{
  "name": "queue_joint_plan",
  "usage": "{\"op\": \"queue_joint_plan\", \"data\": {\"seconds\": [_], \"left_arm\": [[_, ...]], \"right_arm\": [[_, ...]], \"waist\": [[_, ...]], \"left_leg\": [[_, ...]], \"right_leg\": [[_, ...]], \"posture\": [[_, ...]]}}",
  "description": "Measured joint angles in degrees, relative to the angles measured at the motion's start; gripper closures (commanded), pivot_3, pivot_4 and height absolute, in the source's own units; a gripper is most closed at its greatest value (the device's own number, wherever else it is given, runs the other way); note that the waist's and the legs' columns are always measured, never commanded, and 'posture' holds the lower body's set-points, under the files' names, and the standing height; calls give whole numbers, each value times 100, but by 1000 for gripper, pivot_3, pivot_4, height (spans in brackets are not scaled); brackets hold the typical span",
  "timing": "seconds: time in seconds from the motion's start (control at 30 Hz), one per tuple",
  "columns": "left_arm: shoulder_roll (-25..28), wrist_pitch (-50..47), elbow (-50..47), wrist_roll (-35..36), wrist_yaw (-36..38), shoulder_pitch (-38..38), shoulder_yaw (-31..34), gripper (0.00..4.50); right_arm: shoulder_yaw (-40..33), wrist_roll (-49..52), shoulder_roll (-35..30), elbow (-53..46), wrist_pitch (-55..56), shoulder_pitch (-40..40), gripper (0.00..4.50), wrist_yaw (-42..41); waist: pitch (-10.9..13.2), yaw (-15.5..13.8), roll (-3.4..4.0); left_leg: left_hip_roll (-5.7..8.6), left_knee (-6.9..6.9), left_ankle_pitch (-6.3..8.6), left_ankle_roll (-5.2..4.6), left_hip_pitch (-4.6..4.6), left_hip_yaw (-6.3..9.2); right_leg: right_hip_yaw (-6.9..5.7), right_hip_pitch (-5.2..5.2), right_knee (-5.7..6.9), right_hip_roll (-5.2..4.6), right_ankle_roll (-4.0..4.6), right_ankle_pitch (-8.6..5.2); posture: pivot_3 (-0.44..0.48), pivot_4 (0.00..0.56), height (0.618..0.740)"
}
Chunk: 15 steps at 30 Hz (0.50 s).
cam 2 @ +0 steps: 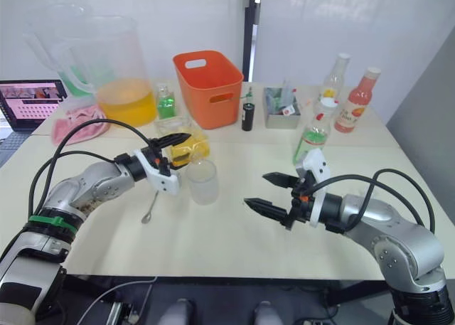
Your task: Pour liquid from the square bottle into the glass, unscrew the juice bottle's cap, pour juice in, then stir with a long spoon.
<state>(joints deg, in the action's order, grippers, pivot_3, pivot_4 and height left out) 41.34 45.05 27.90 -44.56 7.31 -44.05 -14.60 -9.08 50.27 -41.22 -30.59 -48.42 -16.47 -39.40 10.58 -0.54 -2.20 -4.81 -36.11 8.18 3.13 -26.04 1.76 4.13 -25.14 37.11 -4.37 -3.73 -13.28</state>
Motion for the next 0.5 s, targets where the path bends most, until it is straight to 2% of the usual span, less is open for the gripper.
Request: {"op": "queue_joint_plan", "data": {"seconds": [0.5], "left_arm": [[53,6,-24,-297,-241,-52,-27,1704]], "right_arm": [[46,2,10,-24,0,-28,15,9]], "waist": [[0,-2,0]], "left_leg": [[0,-1,0,0,0,0]], "right_leg": [[0,0,1,0,0,0]], "posture": [[0,150,703]]}}
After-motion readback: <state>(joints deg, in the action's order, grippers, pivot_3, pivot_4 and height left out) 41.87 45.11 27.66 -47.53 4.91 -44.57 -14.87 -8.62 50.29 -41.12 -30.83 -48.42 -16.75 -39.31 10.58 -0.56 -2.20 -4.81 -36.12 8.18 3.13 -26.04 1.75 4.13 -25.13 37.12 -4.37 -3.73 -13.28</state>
